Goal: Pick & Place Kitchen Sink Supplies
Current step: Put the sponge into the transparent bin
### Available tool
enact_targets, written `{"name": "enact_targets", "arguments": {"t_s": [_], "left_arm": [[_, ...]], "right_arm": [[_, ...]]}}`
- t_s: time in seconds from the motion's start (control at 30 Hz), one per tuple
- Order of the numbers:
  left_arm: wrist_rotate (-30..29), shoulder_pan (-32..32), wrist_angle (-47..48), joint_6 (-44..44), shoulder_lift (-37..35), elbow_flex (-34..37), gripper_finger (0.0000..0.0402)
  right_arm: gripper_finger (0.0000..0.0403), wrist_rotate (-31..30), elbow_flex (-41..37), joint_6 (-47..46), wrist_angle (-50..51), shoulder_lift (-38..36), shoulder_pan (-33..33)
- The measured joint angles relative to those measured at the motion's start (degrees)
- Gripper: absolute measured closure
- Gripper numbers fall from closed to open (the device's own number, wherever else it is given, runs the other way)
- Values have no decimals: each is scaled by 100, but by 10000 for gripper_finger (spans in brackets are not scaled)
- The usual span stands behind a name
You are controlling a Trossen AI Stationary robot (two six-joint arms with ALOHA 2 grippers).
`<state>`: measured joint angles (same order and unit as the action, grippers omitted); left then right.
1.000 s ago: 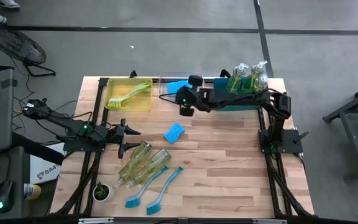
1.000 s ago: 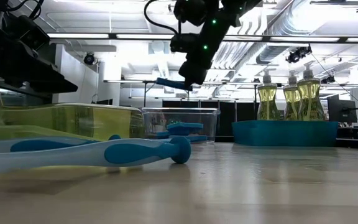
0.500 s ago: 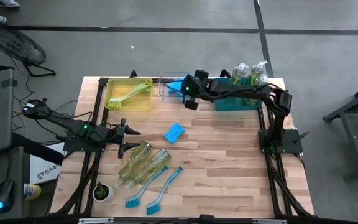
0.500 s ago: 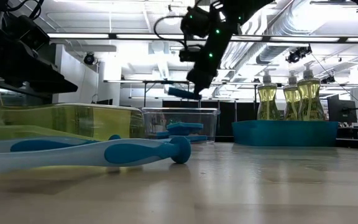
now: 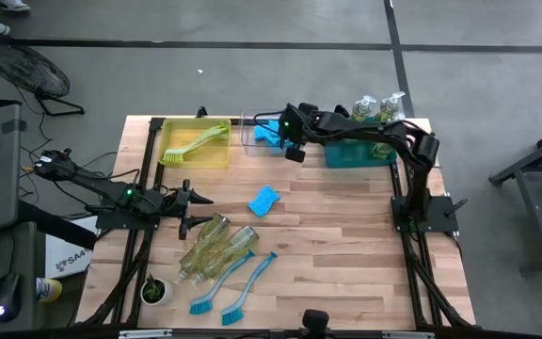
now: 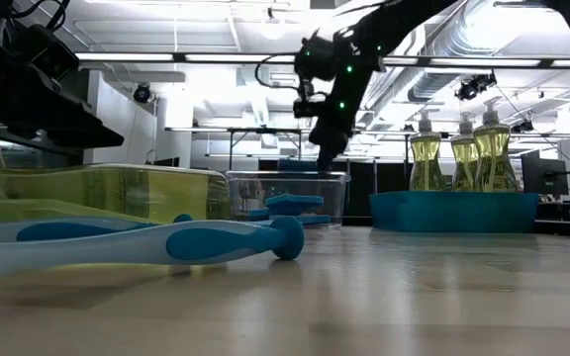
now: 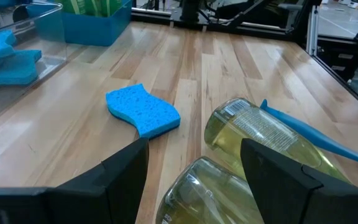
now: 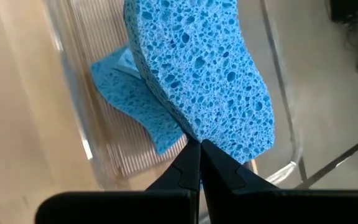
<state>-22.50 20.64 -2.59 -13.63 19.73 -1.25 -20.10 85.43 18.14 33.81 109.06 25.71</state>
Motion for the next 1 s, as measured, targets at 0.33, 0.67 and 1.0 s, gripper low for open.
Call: {"name": "enact_targets", "arguments": {"t_s": [0.33,0.67,1.0], "left_arm": [[0,0,-13,2,0,-1,151],[-2,0,-22,2,0,-1,151],[0,0,-24,2,0,1,151]], "right_arm": [[402,240,-9,-5,-24,207,128],[397,416,-9,-179,-69,207,132],[314,245,-9,-462,-60,207,160]]}}
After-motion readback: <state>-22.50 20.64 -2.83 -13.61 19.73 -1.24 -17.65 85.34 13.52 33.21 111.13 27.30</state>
